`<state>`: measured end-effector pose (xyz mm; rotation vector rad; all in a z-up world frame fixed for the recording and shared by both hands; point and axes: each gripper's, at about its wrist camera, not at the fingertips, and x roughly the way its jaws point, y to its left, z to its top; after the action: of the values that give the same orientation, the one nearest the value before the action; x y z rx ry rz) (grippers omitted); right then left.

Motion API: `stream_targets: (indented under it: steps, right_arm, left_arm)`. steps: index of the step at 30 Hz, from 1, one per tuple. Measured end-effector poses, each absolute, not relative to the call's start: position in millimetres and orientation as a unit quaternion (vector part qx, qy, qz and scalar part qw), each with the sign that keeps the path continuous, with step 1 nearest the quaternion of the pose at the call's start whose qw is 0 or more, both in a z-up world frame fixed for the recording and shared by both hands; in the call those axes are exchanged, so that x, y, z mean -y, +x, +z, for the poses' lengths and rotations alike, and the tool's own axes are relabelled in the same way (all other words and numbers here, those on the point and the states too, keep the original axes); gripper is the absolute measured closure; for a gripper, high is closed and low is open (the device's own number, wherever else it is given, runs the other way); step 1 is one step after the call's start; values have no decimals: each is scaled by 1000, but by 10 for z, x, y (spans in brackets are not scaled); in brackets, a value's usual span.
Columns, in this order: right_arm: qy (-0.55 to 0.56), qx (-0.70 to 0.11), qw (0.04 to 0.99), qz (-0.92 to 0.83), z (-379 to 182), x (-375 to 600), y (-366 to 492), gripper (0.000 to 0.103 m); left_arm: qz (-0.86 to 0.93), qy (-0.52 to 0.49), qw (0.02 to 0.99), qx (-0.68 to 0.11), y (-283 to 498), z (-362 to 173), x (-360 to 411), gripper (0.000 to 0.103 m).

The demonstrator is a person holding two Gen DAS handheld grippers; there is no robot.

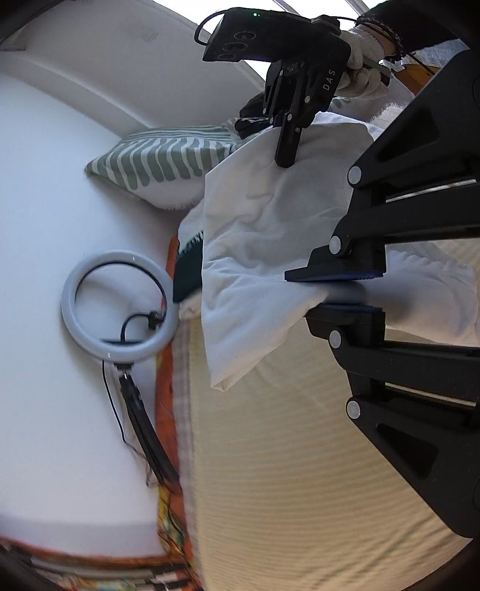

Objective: Fold small clothes
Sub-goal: 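Carry the folded shirt with both tools onto the clothes pile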

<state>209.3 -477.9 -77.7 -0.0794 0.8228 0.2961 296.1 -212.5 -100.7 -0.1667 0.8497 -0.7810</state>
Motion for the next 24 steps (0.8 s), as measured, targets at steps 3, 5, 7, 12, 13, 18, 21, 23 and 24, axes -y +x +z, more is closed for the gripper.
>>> stream_targets:
  steps: [3, 5, 7, 12, 13, 18, 21, 23, 24]
  right_arm:
    - [-46, -390, 911, 127, -720, 5027, 2159, 94]
    - [-53, -385, 914, 114, -679, 5213, 2253, 94]
    - [-58, -381, 917, 103, -642, 5381, 2358, 94]
    - [-71, -376, 921, 68, -578, 5765, 2677, 94]
    - [-71, -376, 922, 64, -586, 5820, 2736, 94]
    - [-85, -377, 921, 47, -648, 6090, 3093, 94]
    - [-87, -387, 917, 41, -735, 6221, 3296, 94]
    - [-87, -389, 916, 39, -821, 6290, 3410, 94]
    - [-88, -391, 916, 38, -857, 6309, 3447, 94]
  left_arm:
    - [-381, -78, 833, -394, 3099, -960, 2442, 95]
    - [-387, -76, 833, -389, 3204, -930, 2676, 95]
    - [-391, -72, 834, -383, 3317, -899, 2921, 95]
    - [-398, -67, 834, -376, 3644, -878, 3458, 95]
    - [-399, -69, 834, -375, 3715, -885, 3562, 95]
    - [-398, -66, 836, -371, 3957, -975, 3968, 95]
    - [-395, -72, 836, -374, 4066, -1070, 4104, 95]
    - [-389, -73, 837, -377, 4138, -1154, 4186, 95]
    - [-380, -73, 847, -364, 4163, -1183, 4209, 95]
